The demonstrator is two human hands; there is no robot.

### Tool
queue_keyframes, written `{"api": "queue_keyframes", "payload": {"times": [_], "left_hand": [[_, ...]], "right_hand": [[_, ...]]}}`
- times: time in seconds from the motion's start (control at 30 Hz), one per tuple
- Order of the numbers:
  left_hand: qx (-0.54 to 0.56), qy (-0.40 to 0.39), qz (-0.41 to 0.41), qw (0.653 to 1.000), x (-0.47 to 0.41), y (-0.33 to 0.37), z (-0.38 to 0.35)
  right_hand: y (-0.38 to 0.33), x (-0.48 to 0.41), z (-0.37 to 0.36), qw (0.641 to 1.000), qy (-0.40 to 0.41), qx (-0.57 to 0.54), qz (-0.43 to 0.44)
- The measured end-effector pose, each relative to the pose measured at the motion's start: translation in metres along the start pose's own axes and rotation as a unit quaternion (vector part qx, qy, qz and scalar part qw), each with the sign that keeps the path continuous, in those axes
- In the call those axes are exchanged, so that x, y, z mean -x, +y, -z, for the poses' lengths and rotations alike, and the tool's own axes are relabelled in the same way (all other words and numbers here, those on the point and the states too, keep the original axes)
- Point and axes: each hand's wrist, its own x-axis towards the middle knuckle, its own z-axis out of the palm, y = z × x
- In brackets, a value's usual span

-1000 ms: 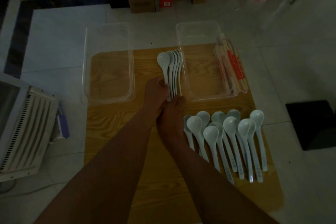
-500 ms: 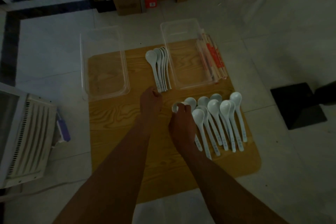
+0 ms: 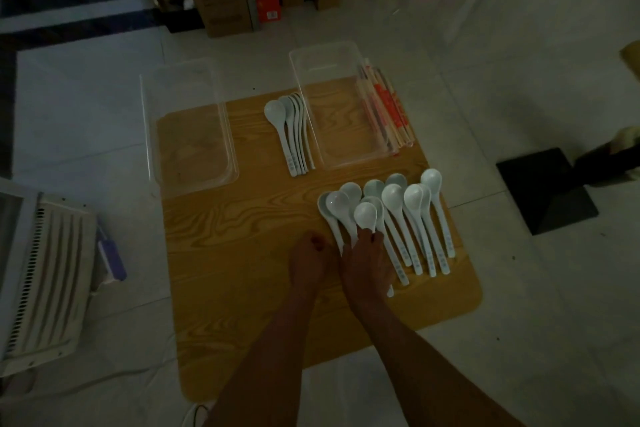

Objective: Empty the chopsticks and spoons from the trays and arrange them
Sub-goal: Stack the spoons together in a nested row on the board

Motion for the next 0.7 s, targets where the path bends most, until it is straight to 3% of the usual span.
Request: {"api": "queue_keyframes", "payload": {"times": [0.4, 0.7], "left_hand": [[0.026, -0.015, 0.025, 0.999, -0.002, -0.006, 0.0], [0.092, -0.004, -0.008, 0.996, -0.008, 0.013, 0.034]], "right_hand": [[0.0, -0.009, -0.001, 1.0, -0.015, 0.009, -0.007], [-0.05, -0.002, -0.001, 0.995, 0.03, -0.012, 0.095]]}}
